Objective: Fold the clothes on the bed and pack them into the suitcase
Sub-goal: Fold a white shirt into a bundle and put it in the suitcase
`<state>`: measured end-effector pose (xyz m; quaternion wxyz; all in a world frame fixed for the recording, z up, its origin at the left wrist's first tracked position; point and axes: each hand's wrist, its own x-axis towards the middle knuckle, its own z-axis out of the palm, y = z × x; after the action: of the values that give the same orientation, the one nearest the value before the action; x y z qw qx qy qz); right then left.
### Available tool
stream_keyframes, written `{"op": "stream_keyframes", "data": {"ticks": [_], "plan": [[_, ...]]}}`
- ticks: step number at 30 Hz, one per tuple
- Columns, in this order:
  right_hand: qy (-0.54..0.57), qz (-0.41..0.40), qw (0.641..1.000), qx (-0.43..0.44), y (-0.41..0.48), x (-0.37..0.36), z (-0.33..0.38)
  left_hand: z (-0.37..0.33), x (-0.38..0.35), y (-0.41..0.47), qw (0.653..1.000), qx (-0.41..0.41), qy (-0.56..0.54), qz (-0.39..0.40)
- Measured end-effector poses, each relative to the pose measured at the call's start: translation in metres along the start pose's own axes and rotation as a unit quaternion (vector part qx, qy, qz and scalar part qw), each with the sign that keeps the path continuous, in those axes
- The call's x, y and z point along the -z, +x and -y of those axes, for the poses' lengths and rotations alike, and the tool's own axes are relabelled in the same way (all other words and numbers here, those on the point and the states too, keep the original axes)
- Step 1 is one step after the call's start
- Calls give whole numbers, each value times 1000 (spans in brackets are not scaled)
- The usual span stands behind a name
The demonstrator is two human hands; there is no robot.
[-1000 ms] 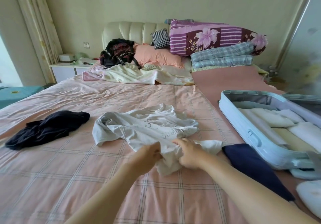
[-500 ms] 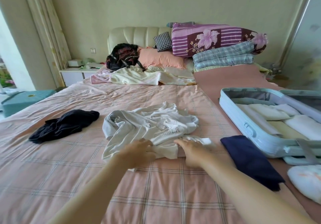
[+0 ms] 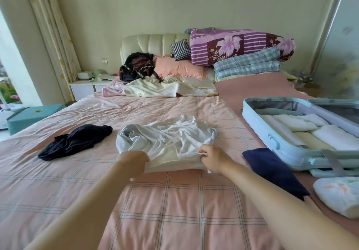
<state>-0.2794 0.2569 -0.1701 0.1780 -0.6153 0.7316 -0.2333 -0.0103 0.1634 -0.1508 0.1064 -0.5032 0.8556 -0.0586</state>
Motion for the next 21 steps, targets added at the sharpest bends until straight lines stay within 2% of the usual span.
{"op": "stream_keyframes", "data": {"ticks": [3,5,6,8,10,11,12,14,17,19,21], "plan": [[-61,140,988,-28,-23,14,14,7,6,-19,975,15,96,199],[-85,219,970,-62,-40,23,10,3,6,-31,962,49,63,262],[-108,243,961,-74,-49,26,7,-1,5,-36,963,53,47,259],[-160,244,953,-83,-62,27,1,-16,2,-44,983,26,37,177],[-165,165,971,-60,-68,20,-3,-35,-2,-50,998,-13,-51,36],[-148,114,982,-44,-70,17,-5,-46,-6,-53,991,-48,-125,-8],[-117,73,990,-30,-72,14,-7,-58,-8,-55,978,-96,-183,-24],[-55,44,997,-10,-77,5,-13,-82,-15,-60,961,-158,-226,-6],[-68,25,997,19,-86,-4,-29,-102,-36,-54,966,-148,-213,-19],[-97,-29,994,51,-94,-1,-37,-106,-42,-54,966,-153,-203,-54],[-135,-87,983,84,-100,13,-37,-105,-46,-55,948,-171,-251,-91]]}}
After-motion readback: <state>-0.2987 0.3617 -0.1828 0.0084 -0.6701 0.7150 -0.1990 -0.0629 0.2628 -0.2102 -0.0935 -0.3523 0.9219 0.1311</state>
